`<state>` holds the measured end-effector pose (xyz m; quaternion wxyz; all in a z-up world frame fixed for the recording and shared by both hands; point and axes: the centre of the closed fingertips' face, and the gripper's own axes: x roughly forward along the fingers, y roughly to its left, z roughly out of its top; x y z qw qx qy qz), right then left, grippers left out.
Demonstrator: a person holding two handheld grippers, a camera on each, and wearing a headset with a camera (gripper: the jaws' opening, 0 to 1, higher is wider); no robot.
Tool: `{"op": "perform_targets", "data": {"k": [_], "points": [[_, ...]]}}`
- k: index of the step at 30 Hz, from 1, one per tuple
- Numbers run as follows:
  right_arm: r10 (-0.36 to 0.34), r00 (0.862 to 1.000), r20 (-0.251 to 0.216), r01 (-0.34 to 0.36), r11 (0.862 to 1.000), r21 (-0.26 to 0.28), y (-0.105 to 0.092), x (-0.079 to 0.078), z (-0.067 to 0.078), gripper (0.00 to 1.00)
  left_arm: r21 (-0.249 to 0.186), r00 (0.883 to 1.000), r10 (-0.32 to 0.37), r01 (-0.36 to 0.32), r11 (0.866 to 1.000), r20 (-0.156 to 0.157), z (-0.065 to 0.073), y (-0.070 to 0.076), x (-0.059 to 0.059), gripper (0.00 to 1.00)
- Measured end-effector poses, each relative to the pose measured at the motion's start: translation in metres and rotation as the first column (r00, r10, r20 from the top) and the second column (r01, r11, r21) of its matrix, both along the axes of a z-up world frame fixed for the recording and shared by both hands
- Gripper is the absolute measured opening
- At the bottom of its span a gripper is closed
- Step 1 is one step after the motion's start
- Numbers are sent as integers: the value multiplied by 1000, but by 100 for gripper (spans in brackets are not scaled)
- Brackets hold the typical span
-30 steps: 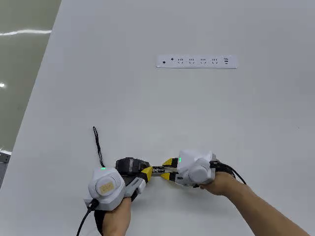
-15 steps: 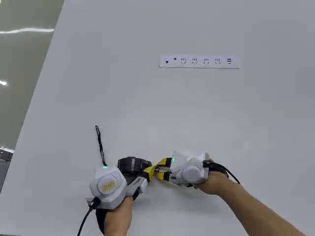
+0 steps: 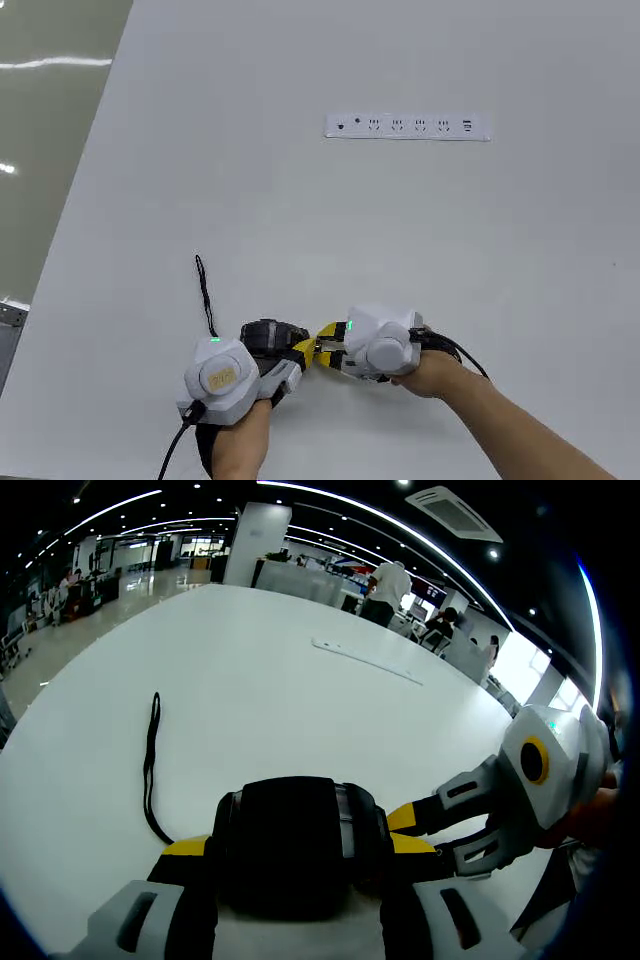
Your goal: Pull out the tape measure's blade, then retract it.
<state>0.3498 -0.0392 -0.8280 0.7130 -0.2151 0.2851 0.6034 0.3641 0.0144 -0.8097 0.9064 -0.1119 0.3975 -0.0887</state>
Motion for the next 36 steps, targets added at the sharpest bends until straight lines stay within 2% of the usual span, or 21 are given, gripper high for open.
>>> {"op": "perform_targets", "data": {"k": [26,36], "points": [[1,1000,18,-1,1000,-12,2,3,-1,15,-9,1000,3,-3,1000,-20,-1,-1,0,65],[6,1000,19,-5,1000,-10,6,2,1,19,-9,1000,7,-7,1000,-25,1,-1,0,65]]}}
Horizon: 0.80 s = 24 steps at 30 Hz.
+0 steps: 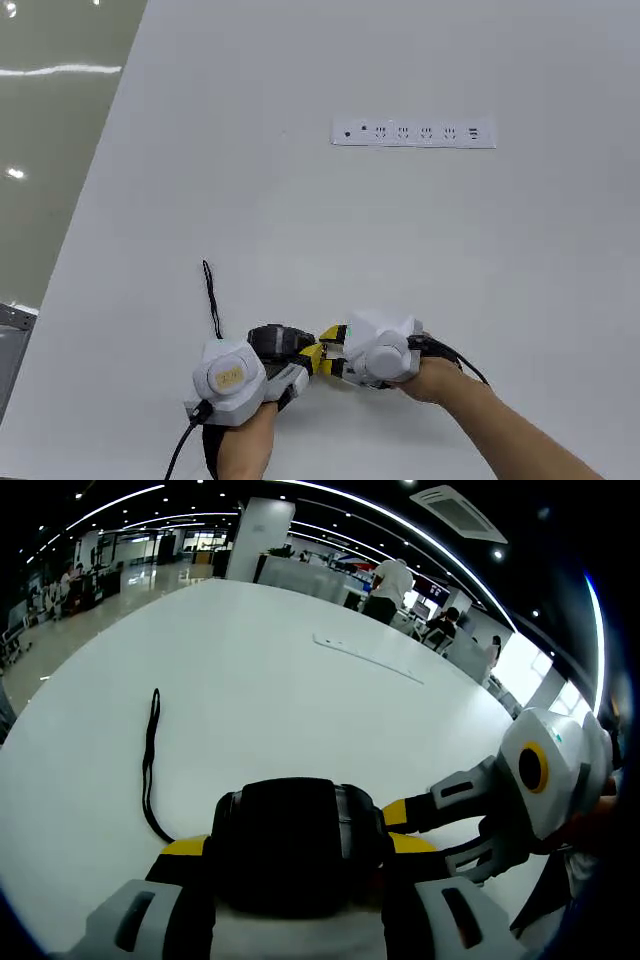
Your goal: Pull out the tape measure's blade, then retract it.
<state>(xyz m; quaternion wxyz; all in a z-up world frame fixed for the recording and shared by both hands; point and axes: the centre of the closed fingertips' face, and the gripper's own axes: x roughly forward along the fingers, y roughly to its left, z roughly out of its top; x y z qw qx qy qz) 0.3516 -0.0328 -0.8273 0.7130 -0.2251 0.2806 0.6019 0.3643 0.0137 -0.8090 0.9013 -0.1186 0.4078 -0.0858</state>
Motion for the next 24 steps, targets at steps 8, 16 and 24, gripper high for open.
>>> {"op": "perform_targets", "data": {"k": [8,16,24], "points": [[-11,1000,7,11,1000,-2,-4,0,2,23,6,1000,-18,18,1000,12,1,-4,0,70],[-37,999,-1,37,999,6,-10,-2,5,29,24,998,-53,52,998,41,7,-5,1,72],[-87,996,-4,87,996,20,-22,-5,13,36,41,992,-100,97,994,71,16,-7,4,73]]}}
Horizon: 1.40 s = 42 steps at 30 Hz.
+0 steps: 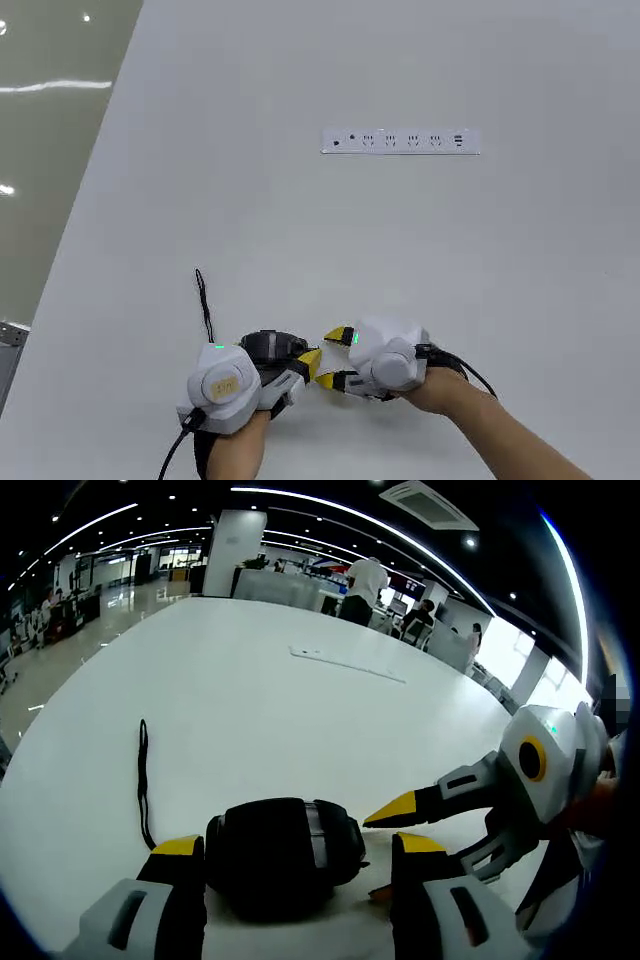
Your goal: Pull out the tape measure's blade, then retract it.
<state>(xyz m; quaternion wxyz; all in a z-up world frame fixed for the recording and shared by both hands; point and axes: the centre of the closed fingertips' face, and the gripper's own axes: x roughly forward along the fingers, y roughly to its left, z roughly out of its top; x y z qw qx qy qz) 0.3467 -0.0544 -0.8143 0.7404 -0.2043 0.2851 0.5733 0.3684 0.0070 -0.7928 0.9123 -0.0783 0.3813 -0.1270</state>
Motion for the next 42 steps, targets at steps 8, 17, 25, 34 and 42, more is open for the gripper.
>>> {"op": "perform_targets", "data": {"k": [8,17,25,34,42], "points": [[-74,997,-10,74,997,25,-15,-4,6,44,20,998,-58,58,998,14,2,-1,-3,76],[-151,988,-16,151,987,58,-30,-8,16,51,45,990,-135,134,990,29,3,2,-10,80],[-206,978,-19,207,975,80,-44,-13,24,56,41,975,-219,218,975,42,4,1,-18,83],[-289,957,-19,289,950,114,-65,-20,34,62,49,949,-306,303,952,78,11,1,-25,85],[-326,945,-10,325,937,130,-81,-31,39,67,53,937,-336,332,942,97,10,7,-31,85]]}}
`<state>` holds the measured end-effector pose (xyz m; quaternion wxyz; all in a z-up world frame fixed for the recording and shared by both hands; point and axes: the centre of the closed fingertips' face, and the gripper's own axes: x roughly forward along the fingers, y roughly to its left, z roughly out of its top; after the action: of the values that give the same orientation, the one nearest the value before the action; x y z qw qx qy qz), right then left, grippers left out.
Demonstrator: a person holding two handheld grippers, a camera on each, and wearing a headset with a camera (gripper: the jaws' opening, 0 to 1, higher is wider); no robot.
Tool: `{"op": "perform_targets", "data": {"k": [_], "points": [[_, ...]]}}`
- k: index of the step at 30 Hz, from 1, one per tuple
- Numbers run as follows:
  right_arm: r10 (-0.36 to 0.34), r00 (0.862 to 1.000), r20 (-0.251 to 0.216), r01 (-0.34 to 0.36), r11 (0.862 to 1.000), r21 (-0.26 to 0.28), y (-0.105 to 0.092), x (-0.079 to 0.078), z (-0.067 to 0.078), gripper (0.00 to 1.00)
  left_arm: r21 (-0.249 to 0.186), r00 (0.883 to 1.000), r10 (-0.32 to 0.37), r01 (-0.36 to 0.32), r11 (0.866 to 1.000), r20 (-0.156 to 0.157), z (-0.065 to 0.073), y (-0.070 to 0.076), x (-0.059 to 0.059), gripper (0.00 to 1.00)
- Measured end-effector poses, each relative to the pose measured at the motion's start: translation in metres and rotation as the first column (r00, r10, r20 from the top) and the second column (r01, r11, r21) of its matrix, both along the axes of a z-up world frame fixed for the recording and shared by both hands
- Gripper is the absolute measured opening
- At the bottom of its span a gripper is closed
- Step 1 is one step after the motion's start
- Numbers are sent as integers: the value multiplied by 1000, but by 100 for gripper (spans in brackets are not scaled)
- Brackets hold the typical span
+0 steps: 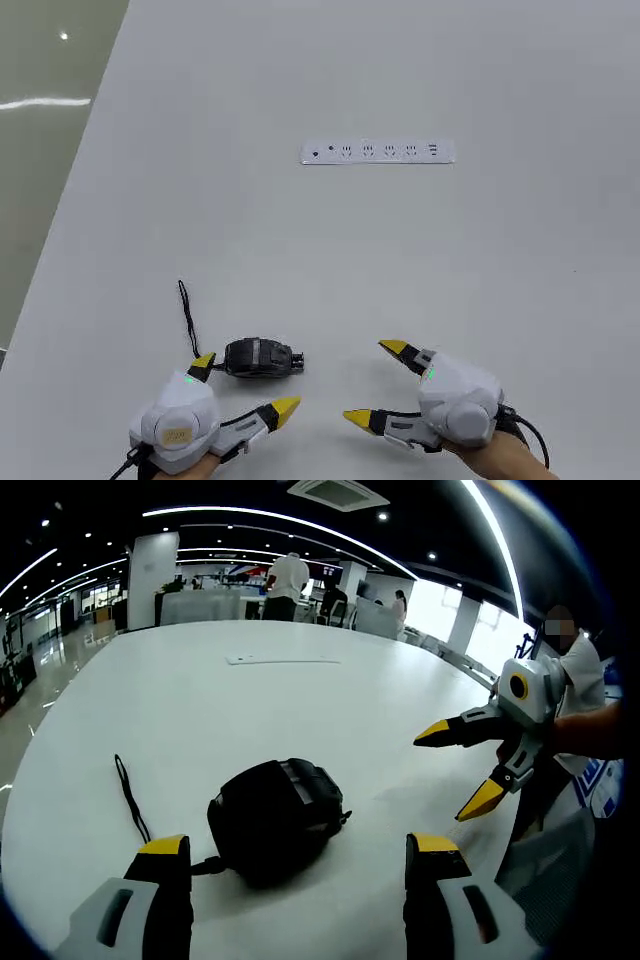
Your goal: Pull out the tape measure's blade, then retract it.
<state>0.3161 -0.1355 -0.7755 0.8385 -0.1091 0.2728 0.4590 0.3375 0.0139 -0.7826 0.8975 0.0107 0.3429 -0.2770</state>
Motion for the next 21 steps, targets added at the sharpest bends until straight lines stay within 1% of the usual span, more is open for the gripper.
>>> {"op": "perform_targets", "data": {"k": [5,12,15,18,21], "points": [[-10,1000,14,10,1000,4,-10,-5,2,69,16,1000,-20,20,1000,8,-1,5,-5,85],[-42,999,21,41,999,13,-20,-9,6,72,9,998,-54,54,999,29,2,7,-9,85],[-56,998,24,55,998,14,-25,-10,7,73,14,997,-61,61,998,37,3,10,-11,85],[-70,997,26,69,997,14,-30,-11,7,74,30,997,-65,64,998,38,3,14,-12,85],[-89,996,30,88,996,22,-35,-12,10,75,23,997,-67,66,998,46,6,16,-13,85]]}}
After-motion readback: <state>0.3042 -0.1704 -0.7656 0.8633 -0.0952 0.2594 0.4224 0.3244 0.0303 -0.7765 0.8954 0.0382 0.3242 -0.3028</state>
